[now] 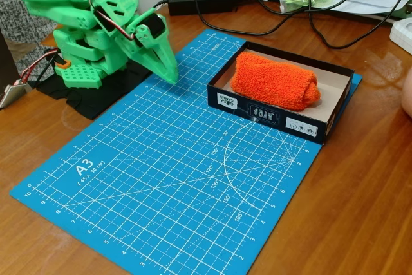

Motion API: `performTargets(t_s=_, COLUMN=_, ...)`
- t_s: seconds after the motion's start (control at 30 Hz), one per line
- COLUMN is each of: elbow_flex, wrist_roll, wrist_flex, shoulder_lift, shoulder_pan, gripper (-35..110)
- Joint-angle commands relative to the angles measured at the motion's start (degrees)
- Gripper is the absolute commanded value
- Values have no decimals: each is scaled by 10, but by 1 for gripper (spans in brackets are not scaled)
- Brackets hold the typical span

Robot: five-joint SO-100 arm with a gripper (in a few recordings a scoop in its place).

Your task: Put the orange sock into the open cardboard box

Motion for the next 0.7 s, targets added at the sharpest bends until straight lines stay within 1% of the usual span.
performTargets(t_s=0.0, elbow_flex=4, wrist_roll=15, wrist_flex=4, shoulder_lift=20, shoulder_pan=8, gripper=0)
performTargets(t_s=0.27, elbow_flex=4, wrist_roll=44, wrist_flex=4, shoulder_lift=20, shoulder_pan=37, gripper=0)
performTargets(t_s=0.67, elbow_flex=4, wrist_roll=32, wrist_flex=4, shoulder_lift=20, shoulder_pan=24, gripper=0)
